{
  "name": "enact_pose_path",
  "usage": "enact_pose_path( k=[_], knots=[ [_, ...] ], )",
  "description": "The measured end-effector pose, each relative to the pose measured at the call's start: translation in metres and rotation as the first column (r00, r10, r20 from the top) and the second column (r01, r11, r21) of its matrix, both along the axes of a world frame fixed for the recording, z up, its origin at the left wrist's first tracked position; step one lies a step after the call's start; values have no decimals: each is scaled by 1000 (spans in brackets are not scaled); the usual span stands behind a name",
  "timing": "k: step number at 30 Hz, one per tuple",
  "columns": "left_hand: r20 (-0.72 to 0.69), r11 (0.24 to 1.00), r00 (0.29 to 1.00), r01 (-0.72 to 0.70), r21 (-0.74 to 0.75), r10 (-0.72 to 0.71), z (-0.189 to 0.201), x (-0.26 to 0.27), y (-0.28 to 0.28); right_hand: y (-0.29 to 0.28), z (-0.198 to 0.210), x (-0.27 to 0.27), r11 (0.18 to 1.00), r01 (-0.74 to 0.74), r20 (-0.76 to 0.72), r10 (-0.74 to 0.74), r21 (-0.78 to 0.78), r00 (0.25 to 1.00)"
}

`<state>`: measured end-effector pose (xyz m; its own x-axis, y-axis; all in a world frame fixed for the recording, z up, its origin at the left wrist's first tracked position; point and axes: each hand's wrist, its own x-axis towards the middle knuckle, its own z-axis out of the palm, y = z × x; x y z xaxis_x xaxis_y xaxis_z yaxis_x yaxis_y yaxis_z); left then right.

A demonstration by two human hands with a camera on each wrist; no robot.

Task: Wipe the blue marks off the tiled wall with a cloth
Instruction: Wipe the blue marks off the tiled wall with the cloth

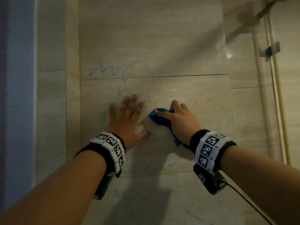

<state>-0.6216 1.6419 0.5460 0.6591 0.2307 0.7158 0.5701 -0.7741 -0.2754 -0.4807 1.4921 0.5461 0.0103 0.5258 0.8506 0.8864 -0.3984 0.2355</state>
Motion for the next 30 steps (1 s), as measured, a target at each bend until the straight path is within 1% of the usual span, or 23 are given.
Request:
enact_pose_path(
  k=[2,5,8,11,15,17,20,23,26,30],
  knots=[
    [2,999,999,34,-15,-34,-9,-2,2,0,-4,-1,1000,5,-8,-5,-3,1000],
    [-41,1000,999,2,-19,-3,-19,-4,0,1,-15,-3,1000,-1,18,1,-5,1000],
    [-58,999,998,28,-46,-31,-24,-6,-6,1,-26,-1,999,-50,88,50,-2,995],
    [-61,997,996,66,-47,-68,-25,-6,-9,0,-24,3,999,-46,160,46,-2,986],
    [-66,996,996,60,-67,-65,-25,-2,-11,1,-10,-2,999,-32,86,30,28,996],
    [-69,997,996,46,-66,-51,-27,0,-9,4,-8,-4,997,-51,65,48,53,997],
    [-74,998,997,24,-52,-28,-30,2,-9,8,-16,-1,993,-82,127,72,80,989],
    [-91,1000,996,3,-22,-5,-30,3,-6,10,-31,8,993,-106,211,93,48,973],
    [-98,1000,995,4,-18,-6,-31,3,-4,9,-36,12,991,-126,237,113,42,965],
    [-89,1000,996,17,-25,-19,-32,4,-4,6,-26,9,991,-125,230,111,46,967]
  ],
)
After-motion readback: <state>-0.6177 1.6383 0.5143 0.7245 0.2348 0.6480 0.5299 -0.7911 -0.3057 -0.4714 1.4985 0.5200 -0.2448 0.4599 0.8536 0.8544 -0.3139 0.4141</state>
